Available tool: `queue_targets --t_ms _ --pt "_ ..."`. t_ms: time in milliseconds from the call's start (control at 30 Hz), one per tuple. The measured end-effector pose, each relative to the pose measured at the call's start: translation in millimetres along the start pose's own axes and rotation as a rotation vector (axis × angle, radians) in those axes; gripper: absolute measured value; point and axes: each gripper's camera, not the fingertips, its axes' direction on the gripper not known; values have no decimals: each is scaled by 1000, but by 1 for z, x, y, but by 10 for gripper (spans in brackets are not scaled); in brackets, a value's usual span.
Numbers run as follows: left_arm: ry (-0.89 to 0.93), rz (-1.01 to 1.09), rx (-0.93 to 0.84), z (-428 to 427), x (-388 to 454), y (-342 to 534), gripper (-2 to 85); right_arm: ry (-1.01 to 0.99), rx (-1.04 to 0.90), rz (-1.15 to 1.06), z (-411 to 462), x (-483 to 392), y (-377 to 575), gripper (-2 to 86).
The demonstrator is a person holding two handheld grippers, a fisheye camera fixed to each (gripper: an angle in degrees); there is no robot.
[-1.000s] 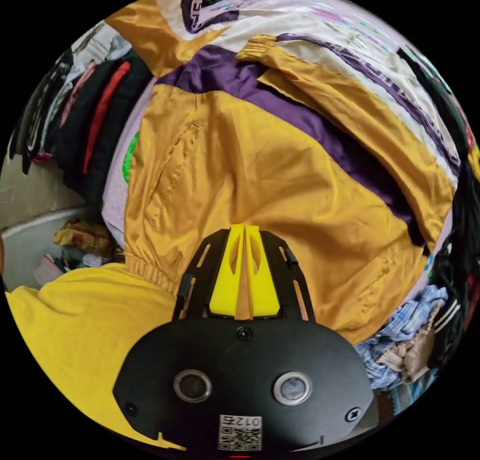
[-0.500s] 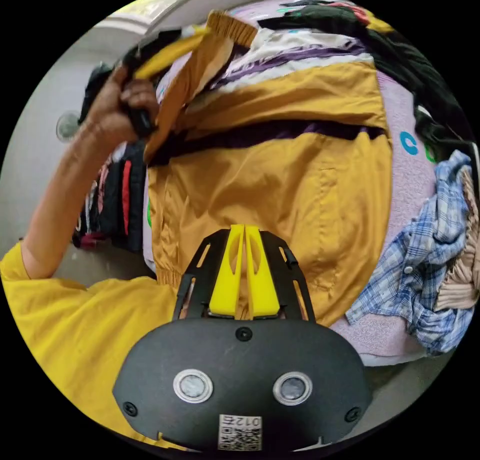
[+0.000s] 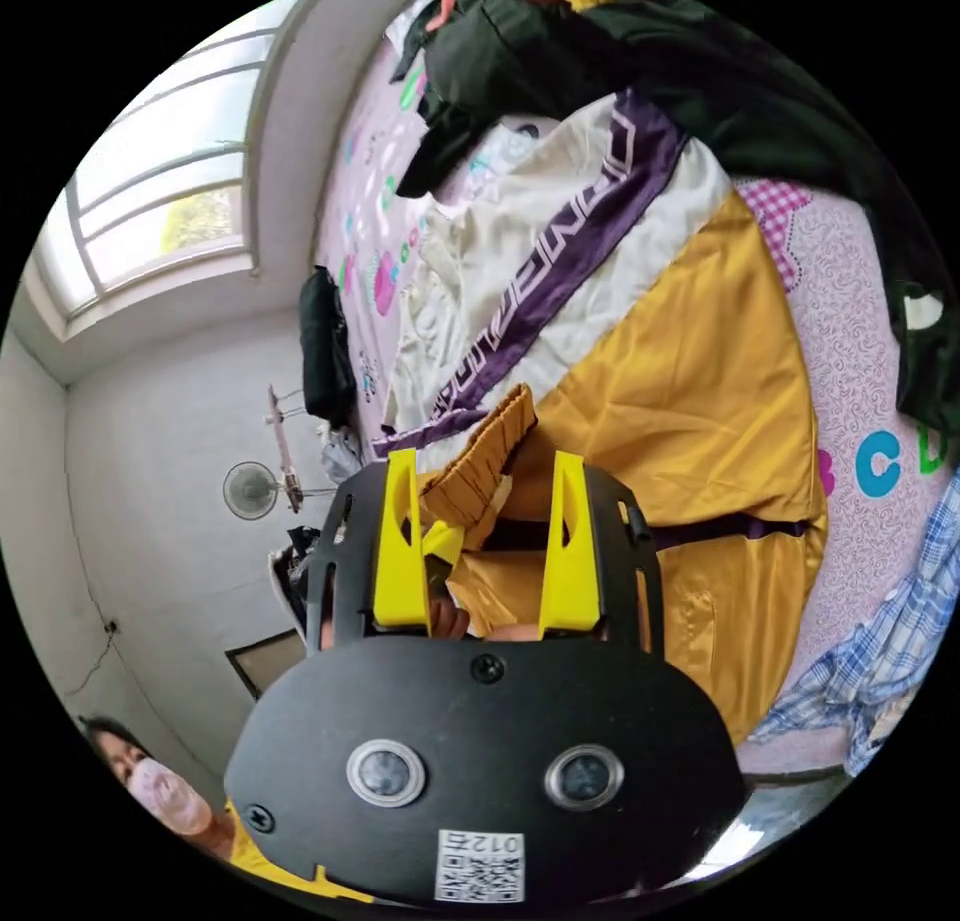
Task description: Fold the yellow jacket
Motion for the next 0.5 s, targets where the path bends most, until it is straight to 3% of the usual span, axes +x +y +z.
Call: queue_targets --t_ms 200,333,400,500 --pt "-73 91 -98 3 43 -20 3 59 -75 61 14 15 -20 48" --pt "-1 100 -90 -26 60 -35 3 143 -73 -94 3 -2 -19 25" --pt "40 122 -40 -59 67 -39 4 75 -19 -219 -15 -16 -17 22" --pt "-89 104 22 -125 67 -32 6 4 67 -396 -47 -32 -17 19"
